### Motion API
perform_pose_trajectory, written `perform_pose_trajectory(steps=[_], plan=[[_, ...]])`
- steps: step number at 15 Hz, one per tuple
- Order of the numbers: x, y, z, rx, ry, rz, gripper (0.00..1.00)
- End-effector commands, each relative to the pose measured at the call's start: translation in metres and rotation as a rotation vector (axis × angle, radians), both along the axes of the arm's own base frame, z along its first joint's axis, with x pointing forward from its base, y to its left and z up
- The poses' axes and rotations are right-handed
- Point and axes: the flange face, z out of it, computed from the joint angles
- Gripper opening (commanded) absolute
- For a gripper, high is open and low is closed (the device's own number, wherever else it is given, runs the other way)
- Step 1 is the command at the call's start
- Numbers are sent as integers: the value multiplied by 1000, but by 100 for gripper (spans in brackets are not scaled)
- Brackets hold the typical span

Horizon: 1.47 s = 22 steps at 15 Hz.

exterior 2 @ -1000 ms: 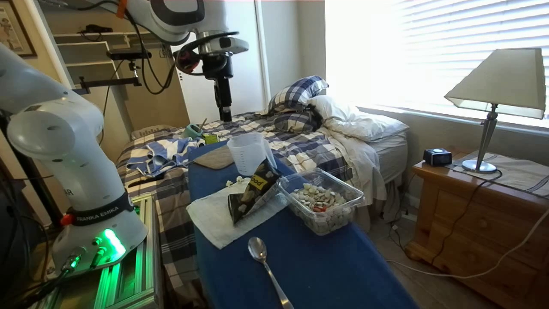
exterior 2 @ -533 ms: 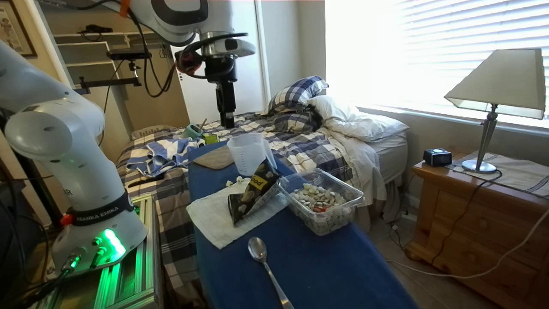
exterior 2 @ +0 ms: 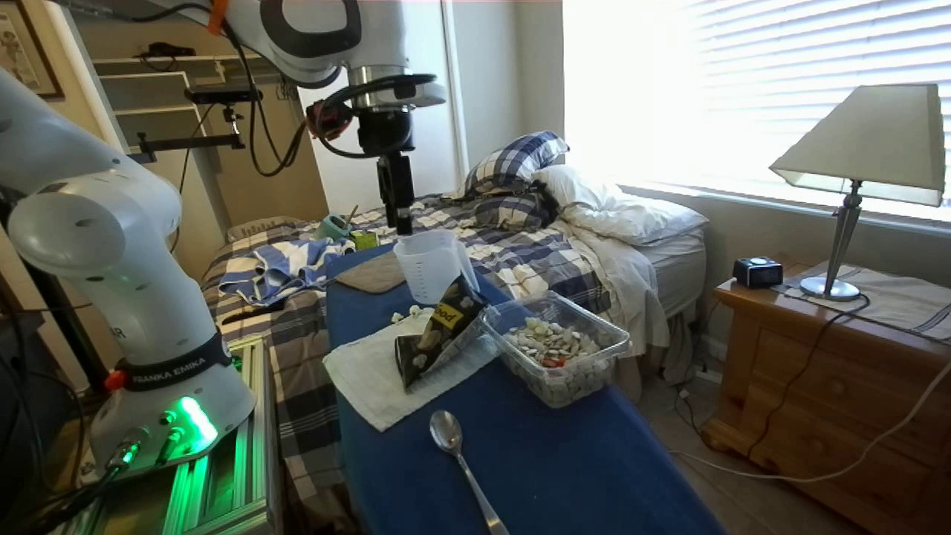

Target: Pour the contents from the black packet into the clear container.

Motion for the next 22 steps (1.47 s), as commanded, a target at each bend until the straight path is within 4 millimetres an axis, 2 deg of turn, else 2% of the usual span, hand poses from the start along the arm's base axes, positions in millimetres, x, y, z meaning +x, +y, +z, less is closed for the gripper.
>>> perform_pose_trajectory(steps=[1,5,10,16,22], plan=[[-13,-29,-22,40,-25,-13,100],[-24,-57,-41,63,-50,-38,100],[-29,-80,-63,81,-55,-42,100],[-22,-93,-89,83,-68,4,100],[-17,-94,-114,95,-50,-10,100]])
